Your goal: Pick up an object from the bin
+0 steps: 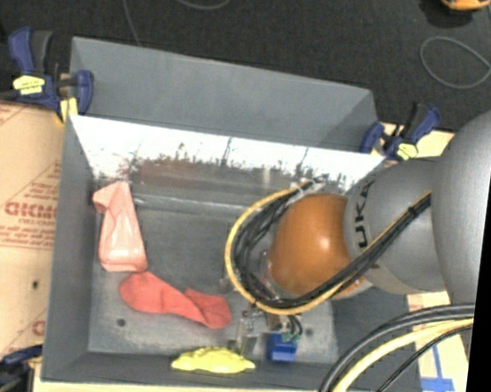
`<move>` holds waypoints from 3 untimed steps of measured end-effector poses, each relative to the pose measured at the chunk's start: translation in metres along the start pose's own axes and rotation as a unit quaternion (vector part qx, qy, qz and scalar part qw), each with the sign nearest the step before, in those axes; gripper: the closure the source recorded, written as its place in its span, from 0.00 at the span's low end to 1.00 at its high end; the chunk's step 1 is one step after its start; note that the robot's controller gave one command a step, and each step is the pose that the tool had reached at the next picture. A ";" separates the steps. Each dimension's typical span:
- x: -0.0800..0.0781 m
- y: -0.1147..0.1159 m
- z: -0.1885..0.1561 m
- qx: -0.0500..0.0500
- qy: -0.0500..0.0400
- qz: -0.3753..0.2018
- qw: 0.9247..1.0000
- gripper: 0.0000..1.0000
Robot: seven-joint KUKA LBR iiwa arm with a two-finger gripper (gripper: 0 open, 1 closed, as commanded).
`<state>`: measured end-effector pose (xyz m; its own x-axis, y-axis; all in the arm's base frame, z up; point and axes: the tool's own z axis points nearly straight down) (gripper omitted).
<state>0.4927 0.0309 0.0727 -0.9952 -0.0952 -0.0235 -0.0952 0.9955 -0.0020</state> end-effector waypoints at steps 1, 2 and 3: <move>-0.007 0.019 -0.010 -0.001 0.008 -0.070 0.998 0.00; 0.003 0.036 -0.020 0.000 -0.001 -0.225 0.974 1.00; 0.003 0.036 -0.020 -0.001 -0.001 -0.225 0.974 1.00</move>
Offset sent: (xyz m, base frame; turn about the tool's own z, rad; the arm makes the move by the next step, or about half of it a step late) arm -0.0074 0.0358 0.0198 -0.4564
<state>0.4859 0.0666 0.0928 -0.8530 -0.5214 -0.0216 -0.5213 0.8533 -0.0111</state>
